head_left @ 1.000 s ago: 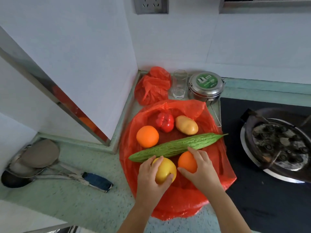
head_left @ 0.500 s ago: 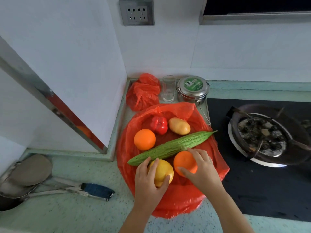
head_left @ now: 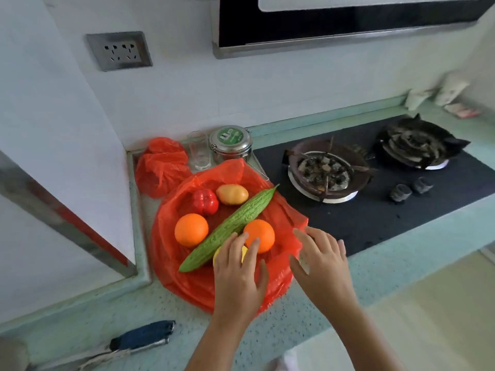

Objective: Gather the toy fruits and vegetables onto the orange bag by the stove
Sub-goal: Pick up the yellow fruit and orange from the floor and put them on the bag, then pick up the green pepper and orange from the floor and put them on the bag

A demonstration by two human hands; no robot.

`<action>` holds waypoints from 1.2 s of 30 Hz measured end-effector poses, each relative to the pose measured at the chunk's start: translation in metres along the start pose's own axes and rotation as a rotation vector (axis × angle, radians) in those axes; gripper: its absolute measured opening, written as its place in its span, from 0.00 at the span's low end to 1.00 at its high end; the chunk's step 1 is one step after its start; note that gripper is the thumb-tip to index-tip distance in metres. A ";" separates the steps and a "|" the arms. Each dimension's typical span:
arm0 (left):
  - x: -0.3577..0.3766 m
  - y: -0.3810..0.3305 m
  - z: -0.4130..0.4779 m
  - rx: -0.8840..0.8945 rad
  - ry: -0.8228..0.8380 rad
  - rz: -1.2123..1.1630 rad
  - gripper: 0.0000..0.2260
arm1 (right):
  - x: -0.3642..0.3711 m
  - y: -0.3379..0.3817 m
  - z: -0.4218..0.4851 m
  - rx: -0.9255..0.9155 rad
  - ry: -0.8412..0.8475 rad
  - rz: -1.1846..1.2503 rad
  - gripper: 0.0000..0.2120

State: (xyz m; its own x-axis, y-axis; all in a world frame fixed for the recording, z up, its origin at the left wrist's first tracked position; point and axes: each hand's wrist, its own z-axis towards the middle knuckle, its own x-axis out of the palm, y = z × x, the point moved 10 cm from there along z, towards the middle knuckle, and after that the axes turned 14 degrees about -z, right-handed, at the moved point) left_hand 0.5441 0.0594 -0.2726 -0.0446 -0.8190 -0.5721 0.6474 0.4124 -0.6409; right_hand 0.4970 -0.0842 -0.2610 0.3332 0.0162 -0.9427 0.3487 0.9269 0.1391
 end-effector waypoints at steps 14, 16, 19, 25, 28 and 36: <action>0.093 -0.153 -0.007 0.362 0.259 -0.303 0.15 | -0.089 -0.134 -0.107 0.411 -0.204 -0.120 0.20; 0.114 -0.179 -0.013 0.402 0.293 -0.326 0.15 | -0.101 -0.162 -0.124 0.473 -0.231 -0.135 0.19; 0.149 -0.219 -0.025 0.450 0.338 -0.339 0.15 | -0.116 -0.208 -0.150 0.557 -0.241 -0.143 0.19; 0.221 -0.326 -0.051 0.552 0.436 -0.382 0.16 | -0.164 -0.306 -0.211 0.700 -0.295 -0.200 0.19; 0.256 -0.387 -0.074 0.631 0.497 -0.437 0.16 | -0.187 -0.359 -0.252 0.795 -0.344 -0.209 0.20; 0.341 -0.544 -0.154 0.822 0.634 -0.580 0.16 | -0.253 -0.469 -0.387 1.015 -0.479 -0.330 0.19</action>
State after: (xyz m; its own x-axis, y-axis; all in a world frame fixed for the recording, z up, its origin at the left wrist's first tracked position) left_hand 0.0596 -0.3829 -0.1977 -0.7106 -0.3599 -0.6046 0.6902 -0.5234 -0.4997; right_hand -0.0897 -0.3776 -0.2053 0.3164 -0.5131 -0.7979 0.9476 0.1313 0.2912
